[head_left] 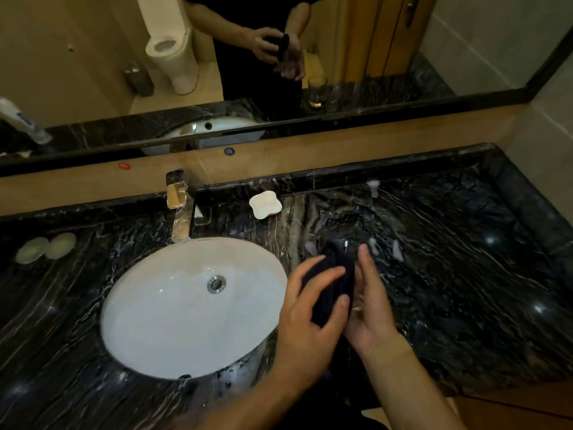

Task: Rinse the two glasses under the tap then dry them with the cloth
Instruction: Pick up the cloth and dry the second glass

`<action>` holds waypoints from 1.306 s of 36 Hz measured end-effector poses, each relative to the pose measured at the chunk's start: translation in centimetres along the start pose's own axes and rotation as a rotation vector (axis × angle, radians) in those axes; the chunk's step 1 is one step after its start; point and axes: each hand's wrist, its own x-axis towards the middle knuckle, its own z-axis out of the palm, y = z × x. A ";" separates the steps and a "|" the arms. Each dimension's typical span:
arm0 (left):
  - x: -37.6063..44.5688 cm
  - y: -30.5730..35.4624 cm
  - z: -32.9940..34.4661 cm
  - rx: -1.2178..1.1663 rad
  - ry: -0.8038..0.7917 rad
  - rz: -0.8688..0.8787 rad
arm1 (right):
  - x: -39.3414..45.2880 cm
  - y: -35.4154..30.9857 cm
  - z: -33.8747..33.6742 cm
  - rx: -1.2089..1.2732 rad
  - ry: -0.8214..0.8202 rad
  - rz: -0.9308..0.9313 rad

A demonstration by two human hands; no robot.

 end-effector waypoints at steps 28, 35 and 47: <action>-0.3 -0.9 -1.6 0.018 -0.003 0.176 | -1.5 0.3 0.3 0.044 -0.134 0.119; 1.9 -1.4 -2.3 -0.106 0.103 -0.080 | -1.7 0.5 0.1 0.030 -0.121 0.277; 2.9 -0.5 -3.2 0.062 -0.039 0.116 | -1.4 0.8 0.2 -0.035 -0.153 0.260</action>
